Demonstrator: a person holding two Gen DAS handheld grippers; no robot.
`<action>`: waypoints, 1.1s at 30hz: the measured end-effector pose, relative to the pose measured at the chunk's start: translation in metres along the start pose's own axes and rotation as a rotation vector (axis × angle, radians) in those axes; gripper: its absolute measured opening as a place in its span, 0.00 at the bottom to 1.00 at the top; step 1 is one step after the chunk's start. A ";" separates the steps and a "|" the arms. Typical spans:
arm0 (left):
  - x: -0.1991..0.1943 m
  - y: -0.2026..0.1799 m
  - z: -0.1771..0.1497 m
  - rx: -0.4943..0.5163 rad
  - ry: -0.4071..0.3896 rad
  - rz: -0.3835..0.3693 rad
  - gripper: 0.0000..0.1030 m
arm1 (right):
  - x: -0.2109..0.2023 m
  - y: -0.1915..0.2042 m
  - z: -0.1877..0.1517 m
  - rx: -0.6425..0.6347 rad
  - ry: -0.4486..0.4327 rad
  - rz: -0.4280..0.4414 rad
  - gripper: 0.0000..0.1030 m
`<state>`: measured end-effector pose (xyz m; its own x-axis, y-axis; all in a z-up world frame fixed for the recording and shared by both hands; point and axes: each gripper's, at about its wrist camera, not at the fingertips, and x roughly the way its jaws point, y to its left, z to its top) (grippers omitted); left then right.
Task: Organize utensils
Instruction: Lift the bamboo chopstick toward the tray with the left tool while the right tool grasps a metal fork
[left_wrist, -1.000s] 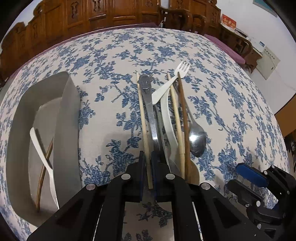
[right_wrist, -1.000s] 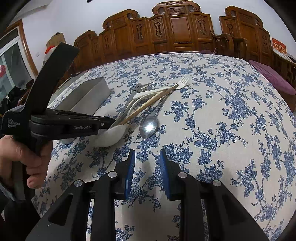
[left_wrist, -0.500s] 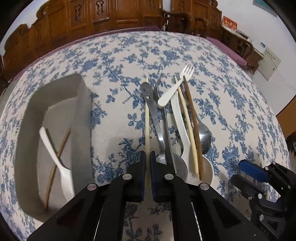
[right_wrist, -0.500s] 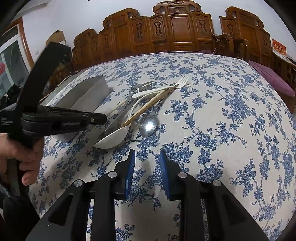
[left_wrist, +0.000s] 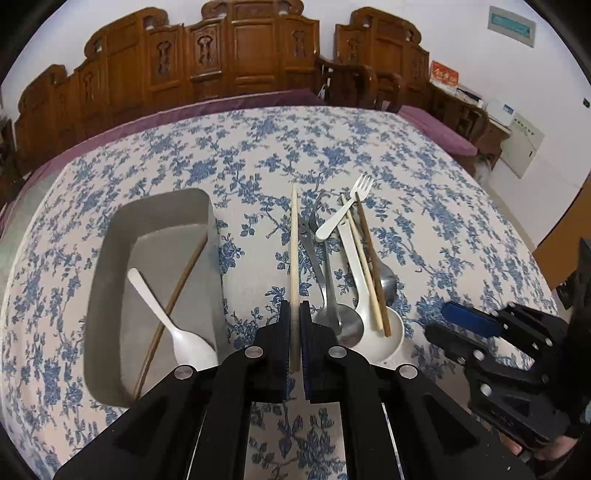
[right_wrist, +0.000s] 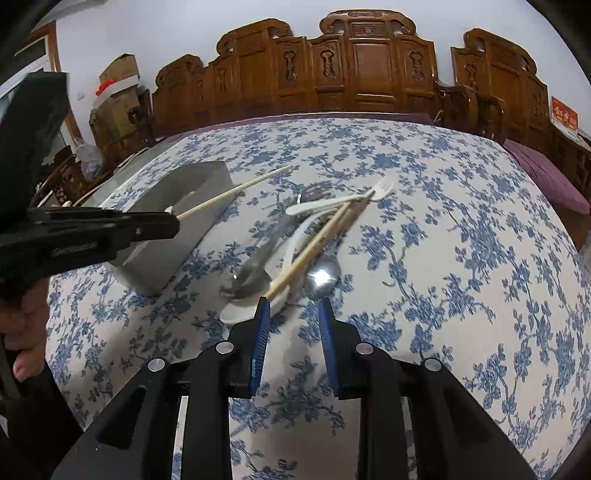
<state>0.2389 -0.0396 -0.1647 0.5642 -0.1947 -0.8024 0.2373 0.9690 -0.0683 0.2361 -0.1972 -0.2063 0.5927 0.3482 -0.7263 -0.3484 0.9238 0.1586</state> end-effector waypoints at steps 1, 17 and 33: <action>-0.003 0.000 -0.001 0.001 -0.004 -0.002 0.04 | 0.001 0.002 0.003 0.000 0.001 0.002 0.29; -0.036 0.028 -0.014 -0.025 -0.048 -0.022 0.04 | 0.064 0.039 0.048 0.022 0.100 0.020 0.28; -0.042 0.035 -0.018 -0.034 -0.060 -0.038 0.04 | 0.102 0.018 0.053 0.135 0.206 -0.040 0.16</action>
<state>0.2093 0.0050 -0.1434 0.6020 -0.2395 -0.7618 0.2334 0.9651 -0.1190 0.3283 -0.1365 -0.2423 0.4390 0.2837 -0.8525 -0.2195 0.9539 0.2044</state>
